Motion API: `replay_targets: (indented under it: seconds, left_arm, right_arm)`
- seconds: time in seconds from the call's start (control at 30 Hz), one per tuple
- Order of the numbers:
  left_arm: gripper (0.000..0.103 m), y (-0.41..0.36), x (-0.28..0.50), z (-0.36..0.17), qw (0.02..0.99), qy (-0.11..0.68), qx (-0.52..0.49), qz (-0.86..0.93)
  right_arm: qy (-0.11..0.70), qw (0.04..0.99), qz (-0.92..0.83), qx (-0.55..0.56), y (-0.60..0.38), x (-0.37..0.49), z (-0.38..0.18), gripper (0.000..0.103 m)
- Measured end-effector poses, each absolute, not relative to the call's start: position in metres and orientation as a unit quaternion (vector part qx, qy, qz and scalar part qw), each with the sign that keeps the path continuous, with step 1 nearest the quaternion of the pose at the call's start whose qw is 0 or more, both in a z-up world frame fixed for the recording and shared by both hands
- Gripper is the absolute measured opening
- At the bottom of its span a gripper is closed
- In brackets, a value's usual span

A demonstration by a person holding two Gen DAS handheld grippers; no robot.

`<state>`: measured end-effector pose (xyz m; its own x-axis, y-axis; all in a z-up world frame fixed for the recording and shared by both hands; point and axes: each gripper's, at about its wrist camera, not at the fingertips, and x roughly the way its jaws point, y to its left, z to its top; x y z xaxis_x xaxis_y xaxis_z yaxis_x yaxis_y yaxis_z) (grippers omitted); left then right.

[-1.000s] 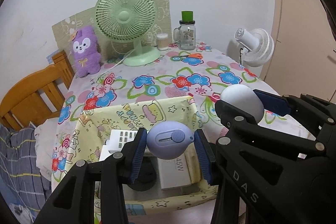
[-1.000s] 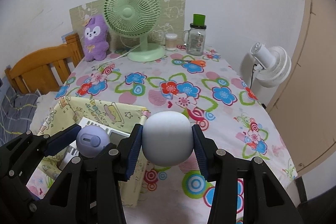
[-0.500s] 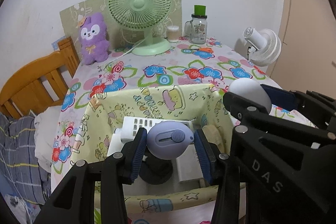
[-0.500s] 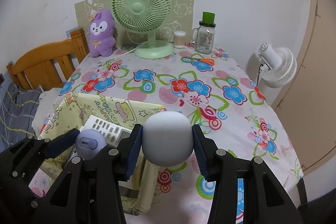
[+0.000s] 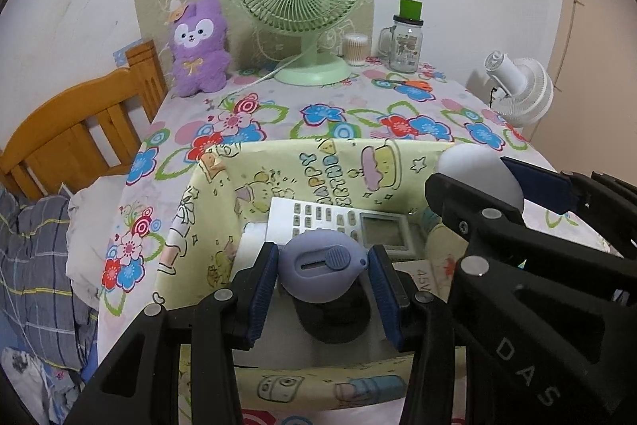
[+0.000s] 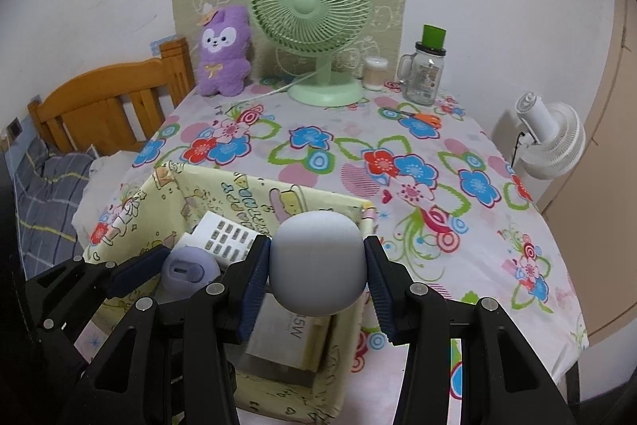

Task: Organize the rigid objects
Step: 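Carry the lavender object with the left gripper while the right gripper carries the white puck toward the box, then lower and release the lavender object in the box while the right gripper releases the puck there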

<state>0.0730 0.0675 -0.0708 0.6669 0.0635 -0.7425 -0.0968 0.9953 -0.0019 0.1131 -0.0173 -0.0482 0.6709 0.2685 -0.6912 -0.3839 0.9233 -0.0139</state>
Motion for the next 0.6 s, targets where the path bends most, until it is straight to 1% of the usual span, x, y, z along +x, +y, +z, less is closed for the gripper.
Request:
replay_targets:
  seconds: [0.53,0.57,0.6]
  left_arm:
    - [0.049,0.083,0.077,-0.086,0.905,0.423,-0.033,0.040]
    - [0.050,0.083,0.077,-0.086,0.904,0.423,-0.035,0.038]
    - [0.053,0.083,0.077,-0.085,0.904,0.424,-0.038,0.032]
  right_arm:
    - [0.390,0.896,0.198,-0.079,0.000,0.122,-0.065,0.051]
    - [0.392,0.895,0.198,-0.079,0.001,0.122,-0.066,0.051]
    - [0.394,0.893,0.201,-0.079,0.002,0.122,-0.068,0.051]
